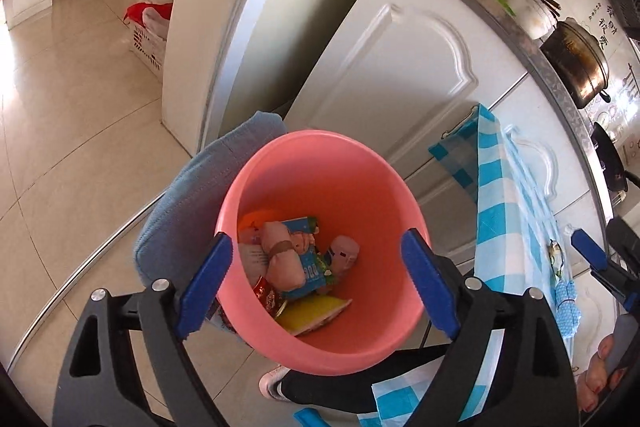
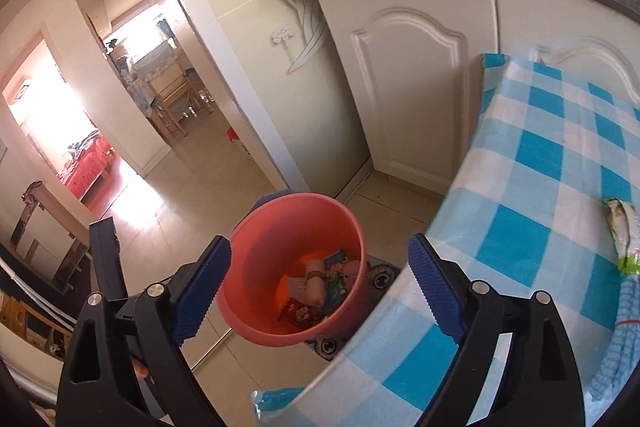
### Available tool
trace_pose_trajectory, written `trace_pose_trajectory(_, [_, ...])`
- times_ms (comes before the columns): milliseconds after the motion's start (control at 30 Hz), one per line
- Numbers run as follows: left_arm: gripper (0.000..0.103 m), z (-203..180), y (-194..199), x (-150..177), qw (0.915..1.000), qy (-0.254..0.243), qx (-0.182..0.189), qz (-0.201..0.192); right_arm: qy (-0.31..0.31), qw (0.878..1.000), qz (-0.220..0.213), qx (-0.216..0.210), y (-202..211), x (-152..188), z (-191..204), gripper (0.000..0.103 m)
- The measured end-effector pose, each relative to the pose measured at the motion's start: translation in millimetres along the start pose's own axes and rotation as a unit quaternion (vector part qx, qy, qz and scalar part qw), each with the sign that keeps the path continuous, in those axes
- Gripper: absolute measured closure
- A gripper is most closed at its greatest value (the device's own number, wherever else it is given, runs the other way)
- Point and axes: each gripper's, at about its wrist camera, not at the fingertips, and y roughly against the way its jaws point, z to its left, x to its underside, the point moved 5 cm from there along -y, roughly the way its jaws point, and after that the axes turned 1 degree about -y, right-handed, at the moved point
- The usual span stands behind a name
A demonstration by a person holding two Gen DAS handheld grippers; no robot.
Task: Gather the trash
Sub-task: 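Carry the bundle and packet over the orange bucket and open both tools, then move both open tools back over the blue cloth and small green packet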
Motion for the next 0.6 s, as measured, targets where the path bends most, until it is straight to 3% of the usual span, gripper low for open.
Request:
trace_pose_trajectory(367, [0.011,-29,31,11,0.9988,-0.046,0.009,-0.015,0.001,0.992,-0.084,0.09,87,41,-46,0.01])
trace_pose_trajectory(500, [0.006,-54,47,17,0.9962,-0.078,0.03,-0.024,0.015,0.981,-0.143,0.133,125,52,-66,0.009])
trace_pose_trajectory(600, [0.004,-77,62,22,0.9917,-0.116,0.025,-0.049,0.033,0.968,-0.19,0.158,153,60,-78,0.005])
